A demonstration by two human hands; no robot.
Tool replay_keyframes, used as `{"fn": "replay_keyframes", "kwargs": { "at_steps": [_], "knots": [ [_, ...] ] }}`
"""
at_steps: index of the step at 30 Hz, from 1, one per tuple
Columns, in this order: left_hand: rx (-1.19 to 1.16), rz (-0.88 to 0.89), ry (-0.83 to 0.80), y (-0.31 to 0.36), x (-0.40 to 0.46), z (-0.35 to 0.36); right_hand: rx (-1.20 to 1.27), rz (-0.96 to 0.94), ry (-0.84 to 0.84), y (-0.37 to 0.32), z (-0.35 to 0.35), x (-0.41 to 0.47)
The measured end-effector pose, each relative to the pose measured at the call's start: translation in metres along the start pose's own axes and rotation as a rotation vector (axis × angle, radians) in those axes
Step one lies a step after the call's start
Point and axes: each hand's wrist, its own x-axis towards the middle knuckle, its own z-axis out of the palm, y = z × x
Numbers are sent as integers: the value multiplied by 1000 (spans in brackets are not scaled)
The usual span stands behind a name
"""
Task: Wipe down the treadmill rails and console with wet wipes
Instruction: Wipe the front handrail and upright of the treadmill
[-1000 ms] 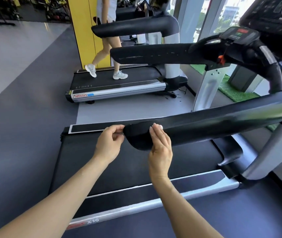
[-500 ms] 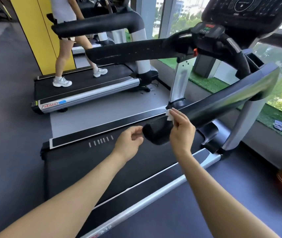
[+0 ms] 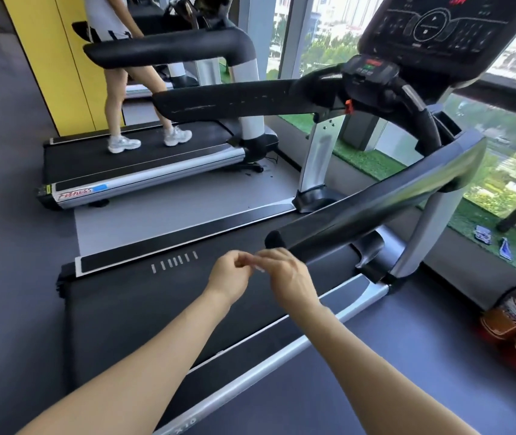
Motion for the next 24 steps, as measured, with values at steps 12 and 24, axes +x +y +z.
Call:
{"fn": "replay_keyframes", "kwargs": {
  "at_steps": [12, 24],
  "knots": [
    [23, 16, -73, -3, -1, 16, 135, 525, 485, 19, 0, -6],
    [40, -17, -4, -18, -10, 2, -472, -505, 110, 34, -1, 9]
  ]
}}
